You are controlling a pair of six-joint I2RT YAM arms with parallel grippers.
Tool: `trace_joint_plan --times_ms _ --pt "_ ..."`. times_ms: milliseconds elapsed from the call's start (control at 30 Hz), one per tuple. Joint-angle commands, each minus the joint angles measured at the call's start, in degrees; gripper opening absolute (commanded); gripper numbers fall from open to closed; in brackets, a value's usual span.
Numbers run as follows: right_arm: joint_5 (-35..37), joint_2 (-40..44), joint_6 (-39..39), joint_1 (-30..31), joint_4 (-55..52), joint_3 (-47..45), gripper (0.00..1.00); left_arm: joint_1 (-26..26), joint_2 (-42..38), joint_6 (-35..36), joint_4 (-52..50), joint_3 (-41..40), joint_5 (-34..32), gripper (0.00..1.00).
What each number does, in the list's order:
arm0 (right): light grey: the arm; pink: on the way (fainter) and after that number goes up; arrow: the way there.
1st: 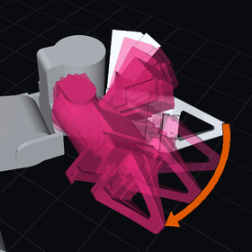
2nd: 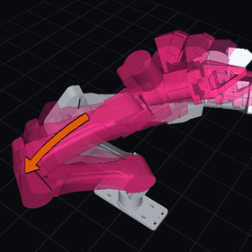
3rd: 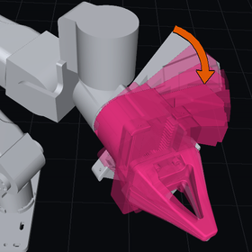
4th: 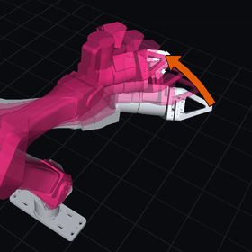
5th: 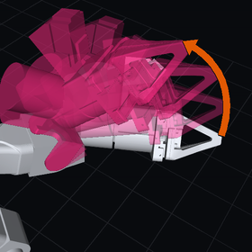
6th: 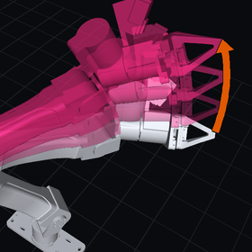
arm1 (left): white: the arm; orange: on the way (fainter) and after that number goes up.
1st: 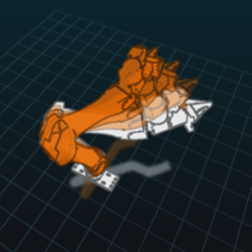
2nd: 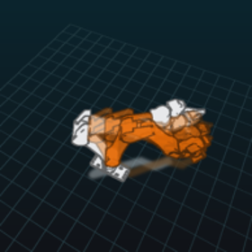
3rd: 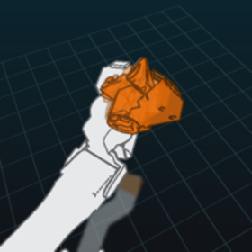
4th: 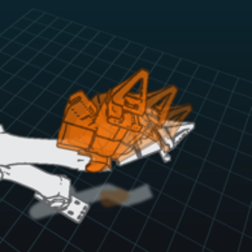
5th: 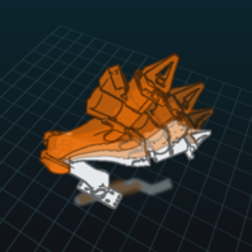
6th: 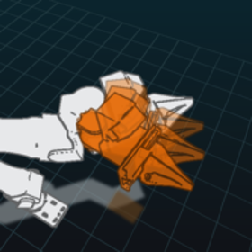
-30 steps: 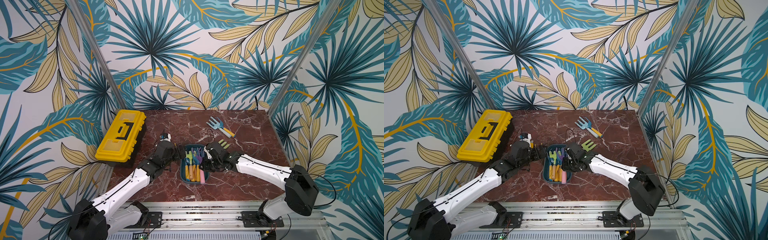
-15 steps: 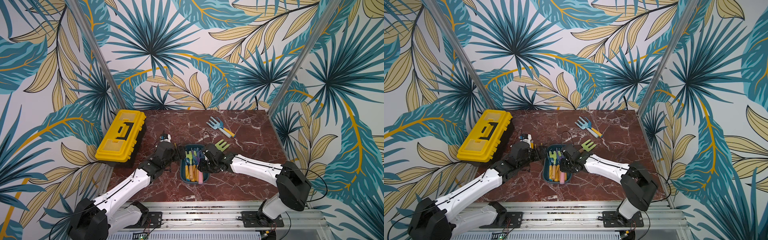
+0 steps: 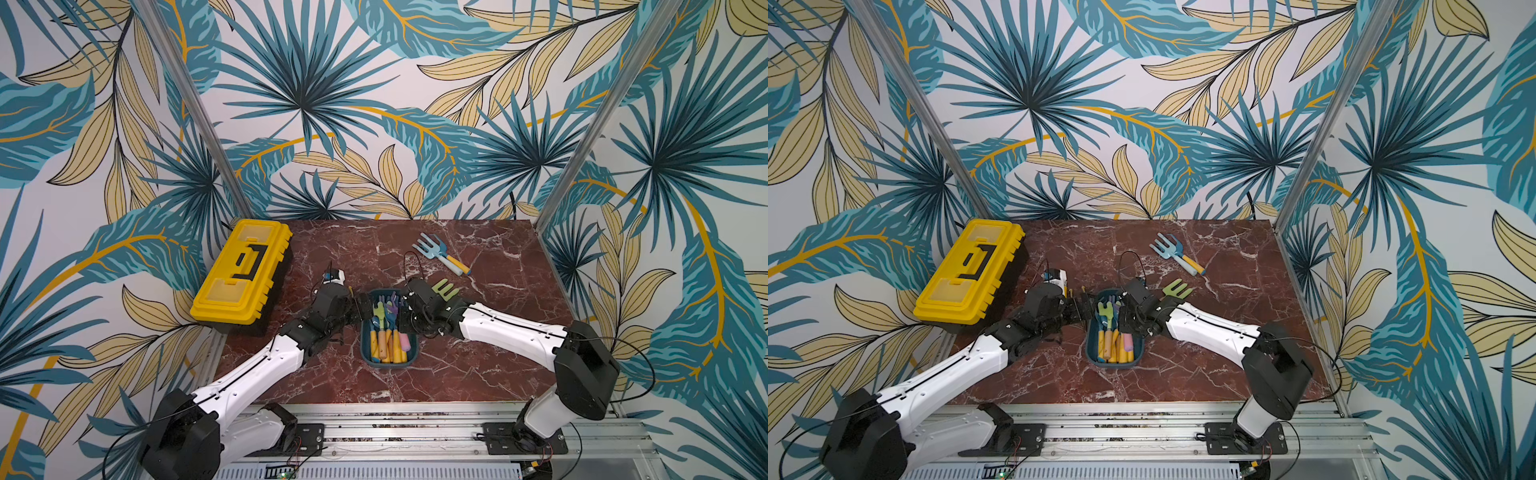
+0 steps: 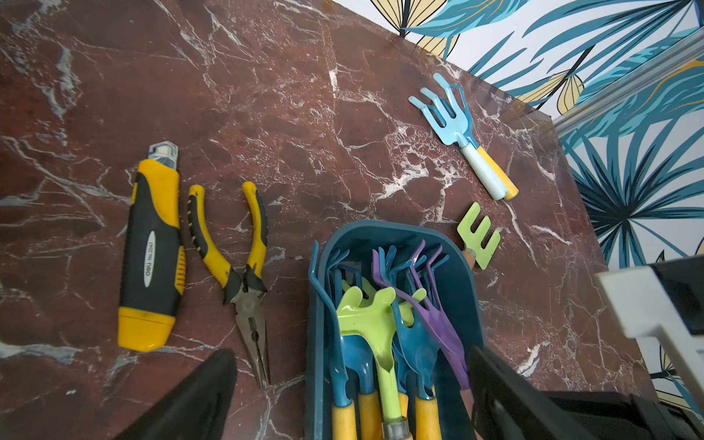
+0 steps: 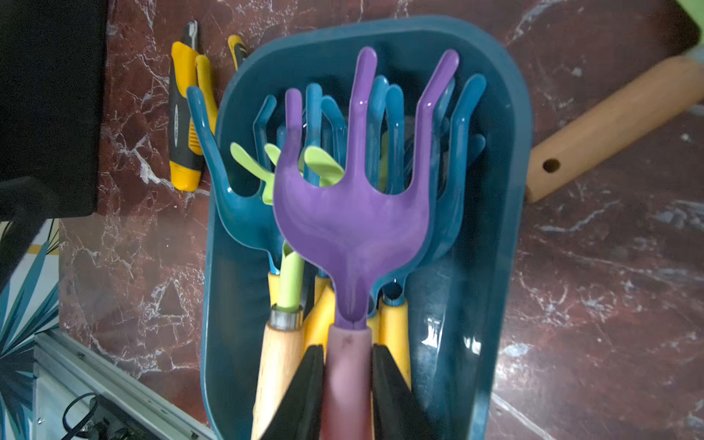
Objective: Put the rake into the storage box
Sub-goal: Place the rake in the storage box, then pick up the rake at the center of the board.
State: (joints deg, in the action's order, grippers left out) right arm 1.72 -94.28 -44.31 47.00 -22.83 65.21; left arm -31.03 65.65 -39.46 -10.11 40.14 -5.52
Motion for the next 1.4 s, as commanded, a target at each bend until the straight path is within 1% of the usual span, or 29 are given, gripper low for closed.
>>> trace_joint_plan --times_ms 0,67,200,433,533,633,667,800,900,967,1033,1133,1367 --pt "0.67 -2.86 1.48 -0.03 -1.12 0.58 0.26 0.31 0.36 -0.09 0.19 1.52 0.42 1.00" --pt "0.92 -3.28 1.33 -0.04 -0.89 0.21 0.27 0.31 0.44 -0.09 -0.01 1.72 0.60 1.00" --pt "0.65 -2.44 1.28 0.01 -0.72 -0.84 0.35 0.26 0.69 -0.18 0.10 1.83 0.75 1.00" --pt "1.71 4.36 2.29 -0.06 -3.33 -2.55 0.40 0.23 2.59 -0.31 -0.68 3.61 1.83 1.00" --pt "1.47 8.22 2.89 0.01 -3.61 -5.05 0.43 0.02 2.82 -0.27 -0.72 3.97 1.83 1.00" --pt "3.88 12.61 3.63 -0.50 -4.55 -7.33 0.52 -0.74 3.28 -0.04 -0.81 5.04 1.83 1.00" --pt "4.50 14.08 3.91 -0.58 -4.77 -8.15 0.55 -1.03 3.99 -0.03 -1.01 5.86 3.77 1.00" --pt "5.36 19.39 4.75 -5.90 -5.21 -11.49 0.71 -2.25 8.20 -0.10 -2.73 10.55 5.60 1.00" --pt "5.49 24.02 5.60 -10.11 -5.37 -14.44 0.85 -3.85 12.58 1.54 -4.94 15.73 6.34 1.00" --pt "5.15 27.64 6.21 -13.66 -5.43 -16.50 0.94 -4.83 16.66 3.80 -8.79 20.85 6.89 1.00" --pt "5.84 31.32 6.93 -16.59 -5.47 -18.54 0.99 -5.71 20.81 5.90 -12.43 26.29 7.37 1.00" --pt "7.95 37.02 7.92 -19.71 -6.26 -20.91 0.99 -7.31 27.19 9.84 -17.37 34.90 8.70 1.00" --pt "19.61 49.15 8.30 -21.60 -10.35 -25.09 0.99 -11.27 46.94 18.44 -34.60 60.25 10.93 1.00"
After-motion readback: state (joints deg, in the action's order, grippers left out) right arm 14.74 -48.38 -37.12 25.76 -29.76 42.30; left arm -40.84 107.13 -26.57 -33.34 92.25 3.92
